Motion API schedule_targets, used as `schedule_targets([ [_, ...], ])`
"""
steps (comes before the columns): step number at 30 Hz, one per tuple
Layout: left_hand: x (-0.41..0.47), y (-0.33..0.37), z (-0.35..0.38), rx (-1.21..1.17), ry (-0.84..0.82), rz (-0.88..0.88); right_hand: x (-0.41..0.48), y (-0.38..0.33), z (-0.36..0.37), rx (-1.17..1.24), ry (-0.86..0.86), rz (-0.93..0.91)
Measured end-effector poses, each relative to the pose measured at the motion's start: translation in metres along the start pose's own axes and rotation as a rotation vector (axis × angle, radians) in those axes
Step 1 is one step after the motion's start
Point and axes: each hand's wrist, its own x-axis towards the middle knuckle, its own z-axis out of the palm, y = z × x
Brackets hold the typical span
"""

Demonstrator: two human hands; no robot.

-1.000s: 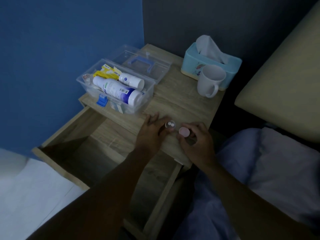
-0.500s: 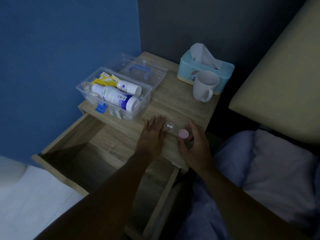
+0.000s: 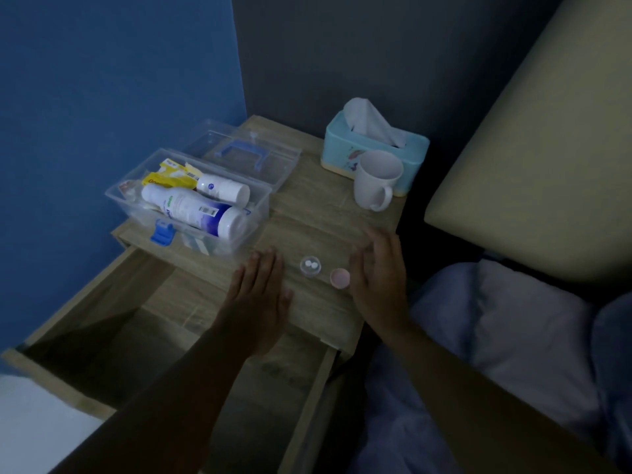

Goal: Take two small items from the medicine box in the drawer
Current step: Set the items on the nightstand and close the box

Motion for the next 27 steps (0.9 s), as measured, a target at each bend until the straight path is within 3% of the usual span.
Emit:
schedule_targets([
  [8, 0.001, 0.004, -0.002, 0.024, -0.029, -0.018, 0.110, 0.000, 0.004, -0.249, -0.003, -0.058],
  [12, 0.001, 0.006, -0.004, 0.042, -0.031, -0.022, 0.141, 0.015, 0.007, -0.391, -0.133, 0.087],
  [17, 0.001, 0.006, -0.005, 0.027, -0.044, -0.032, 0.154, 0.023, 0.010, -0.355, -0.173, 0.267],
  [27, 0.000, 0.007, -0.008, 0.078, -0.037, -0.016, 0.141, 0.002, -0.001, -0.236, -0.192, 0.192],
])
